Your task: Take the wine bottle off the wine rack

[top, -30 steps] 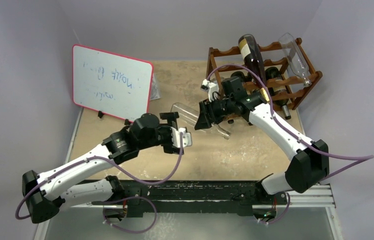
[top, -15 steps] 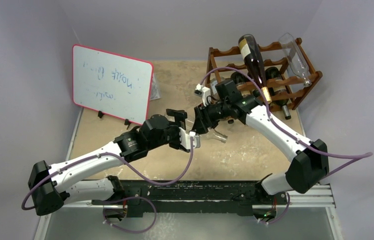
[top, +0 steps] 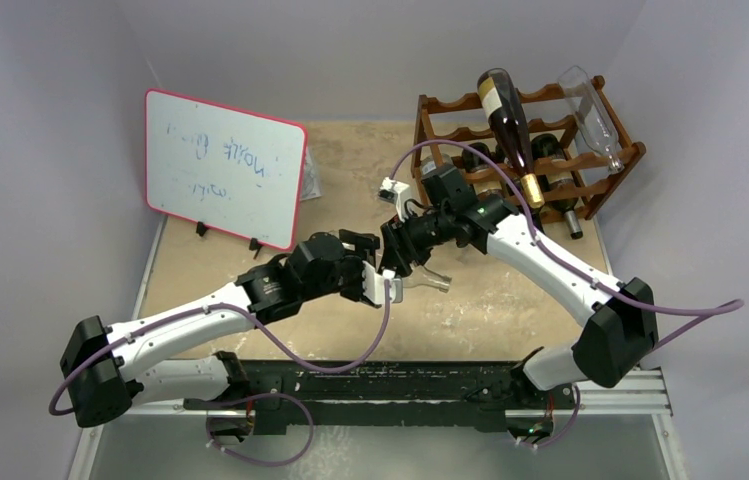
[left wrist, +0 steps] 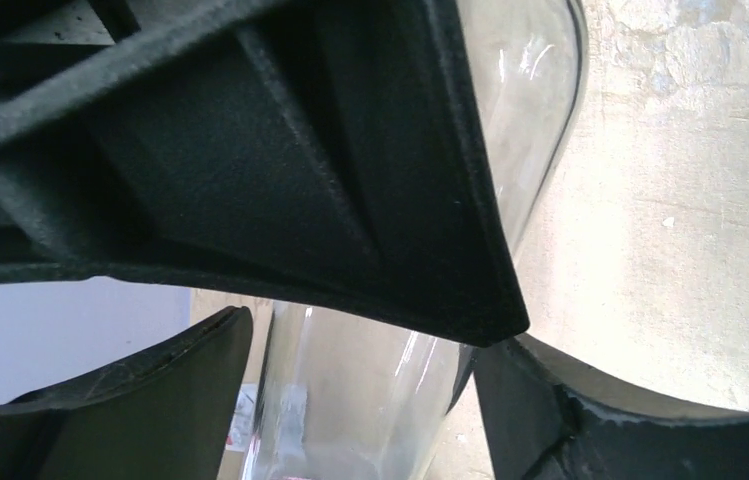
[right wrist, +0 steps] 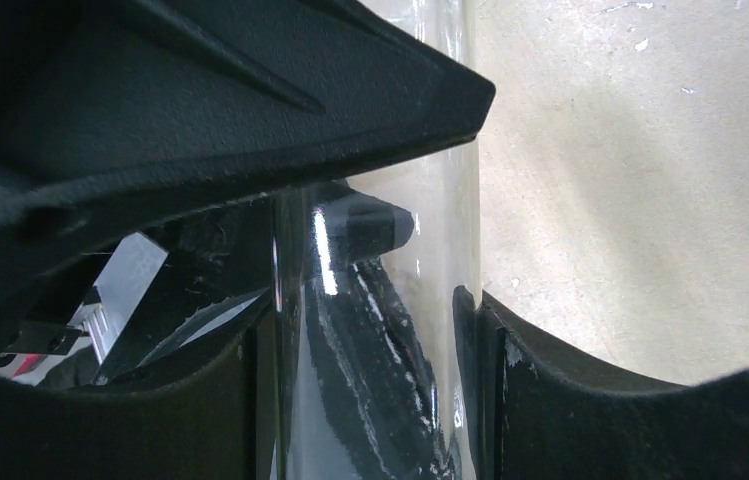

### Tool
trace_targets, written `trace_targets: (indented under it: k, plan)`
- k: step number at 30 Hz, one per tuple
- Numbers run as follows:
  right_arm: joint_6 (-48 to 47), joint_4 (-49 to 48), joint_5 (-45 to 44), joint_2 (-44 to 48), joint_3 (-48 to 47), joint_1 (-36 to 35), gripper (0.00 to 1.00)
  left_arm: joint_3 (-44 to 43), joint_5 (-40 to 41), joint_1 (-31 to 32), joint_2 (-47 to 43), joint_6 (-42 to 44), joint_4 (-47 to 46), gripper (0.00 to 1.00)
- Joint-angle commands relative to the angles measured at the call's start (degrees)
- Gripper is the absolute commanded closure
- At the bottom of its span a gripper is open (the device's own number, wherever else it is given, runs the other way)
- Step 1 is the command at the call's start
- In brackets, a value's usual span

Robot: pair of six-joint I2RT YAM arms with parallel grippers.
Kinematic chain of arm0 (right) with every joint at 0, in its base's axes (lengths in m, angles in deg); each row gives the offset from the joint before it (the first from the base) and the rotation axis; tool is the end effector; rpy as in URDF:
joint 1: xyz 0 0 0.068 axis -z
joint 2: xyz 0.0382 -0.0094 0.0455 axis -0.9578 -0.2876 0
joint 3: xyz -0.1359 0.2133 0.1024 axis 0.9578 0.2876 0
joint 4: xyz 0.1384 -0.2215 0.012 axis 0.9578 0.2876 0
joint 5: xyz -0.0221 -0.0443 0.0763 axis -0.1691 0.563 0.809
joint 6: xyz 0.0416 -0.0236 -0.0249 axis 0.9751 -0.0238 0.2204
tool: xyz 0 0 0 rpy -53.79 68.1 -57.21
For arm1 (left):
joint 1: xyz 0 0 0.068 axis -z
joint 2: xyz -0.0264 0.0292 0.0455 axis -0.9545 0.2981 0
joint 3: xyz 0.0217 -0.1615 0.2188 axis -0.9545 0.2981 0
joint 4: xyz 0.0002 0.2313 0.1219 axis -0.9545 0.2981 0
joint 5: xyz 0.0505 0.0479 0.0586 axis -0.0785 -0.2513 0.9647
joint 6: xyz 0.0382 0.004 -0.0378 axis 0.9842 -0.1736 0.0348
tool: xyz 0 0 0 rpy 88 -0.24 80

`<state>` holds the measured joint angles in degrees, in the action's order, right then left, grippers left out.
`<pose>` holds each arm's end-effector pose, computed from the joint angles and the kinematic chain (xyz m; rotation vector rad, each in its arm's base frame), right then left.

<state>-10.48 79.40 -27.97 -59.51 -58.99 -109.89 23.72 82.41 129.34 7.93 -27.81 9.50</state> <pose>0.2350 0.2032 0.3147 -0.9924 2.1931 1.1719 0.1397 -0.2128 0.2907 1.5946 1.2466 -0.1035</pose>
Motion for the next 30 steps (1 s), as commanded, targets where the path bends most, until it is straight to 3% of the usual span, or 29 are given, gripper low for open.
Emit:
trace_targets:
  k: [1, 3, 5, 7, 10, 20, 26, 30]
  plan:
    - [-0.6, -1.8, 2.7, 2.2, -1.5, -0.5, 1.0, 0.4, -1.7, 0.3, -0.5, -1.3, -2.9, 0.28]
    - [-0.4, -1.9, 2.8, 2.2, -1.5, -0.6, 1.0, 0.9, -1.0, 0.2, -1.1, -1.7, -3.3, 0.39]
    - [-0.3, -1.8, 2.6, 2.2, -1.7, -0.6, 0.92, 1.3, -0.8, 0.3, -1.8, -2.3, -3.7, 0.49]
    - [-0.1, -1.9, 2.3, 2.4, -1.9, -0.6, 0.83, 1.7, -0.7, 0.4, -2.4, -3.0, -3.9, 0.73]
    - [0.7, -1.8, 1.1, 2.9, -2.2, -0.6, 0.7, 2.9, 0.2, 0.5, -3.9, -3.9, -5.2, 1.0]
    - [3.8, -1.4, -4.0, 5.0, -1.4, -0.4, 0.21, 5.3, 2.1, 0.6, -6.9, -6.7, -8.2, 1.0]
    - [4.5, -0.8, -7.6, 8.2, -1.5, 2.2, 0.1, 5.9, 3.3, 0.6, -7.4, -8.7, -9.8, 1.0]
    - [5.1, -0.8, -8.4, 11.7, -1.5, 8.6, 0.02, 5.9, 4.5, 0.6, -8.0, -12.2, -12.1, 1.0]
